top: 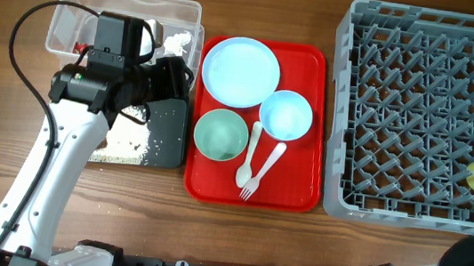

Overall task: Sort waste into correct bins and load items into the dishwasher rack
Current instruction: 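Carry the yellow cup with the right gripper into the dishwasher rack, then move the right gripper over the light-blue bowl on the red tray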

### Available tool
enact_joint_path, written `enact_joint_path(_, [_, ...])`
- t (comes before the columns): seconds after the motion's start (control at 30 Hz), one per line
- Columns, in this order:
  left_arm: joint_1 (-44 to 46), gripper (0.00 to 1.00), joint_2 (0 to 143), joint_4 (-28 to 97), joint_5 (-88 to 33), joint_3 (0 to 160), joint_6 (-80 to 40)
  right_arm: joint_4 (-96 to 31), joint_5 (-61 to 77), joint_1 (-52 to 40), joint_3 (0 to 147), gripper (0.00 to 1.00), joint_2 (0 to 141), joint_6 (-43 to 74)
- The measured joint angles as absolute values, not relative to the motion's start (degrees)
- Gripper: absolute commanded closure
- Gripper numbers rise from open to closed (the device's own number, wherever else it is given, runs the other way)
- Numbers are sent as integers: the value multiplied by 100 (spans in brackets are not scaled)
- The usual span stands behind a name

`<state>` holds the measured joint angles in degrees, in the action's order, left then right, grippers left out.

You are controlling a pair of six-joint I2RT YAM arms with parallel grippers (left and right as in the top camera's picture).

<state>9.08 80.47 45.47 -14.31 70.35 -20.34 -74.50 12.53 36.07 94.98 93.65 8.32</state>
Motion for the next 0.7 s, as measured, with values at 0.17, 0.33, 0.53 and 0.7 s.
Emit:
enact_joint_path(0.17, [908, 20, 8047, 4644, -1398, 7035, -2023, -6965, 1852, 1911, 9524, 2, 8348, 351])
enact_joint_path(0.33, [908, 19, 8047, 4858, -1262, 7035, -2023, -6663, 1986, 274, 9529, 3, 8453, 73])
enact_joint_path(0.53, [908, 18, 8047, 5072, -1155, 7035, -2023, -6501, 1634, -1125, 9529, 6, 9290, 126])
enact_joint_path(0.7, [908, 18, 8047, 5083, -1127, 7035, -2023, -6440, 1302, -1684, 9529, 11, 10226, 497])
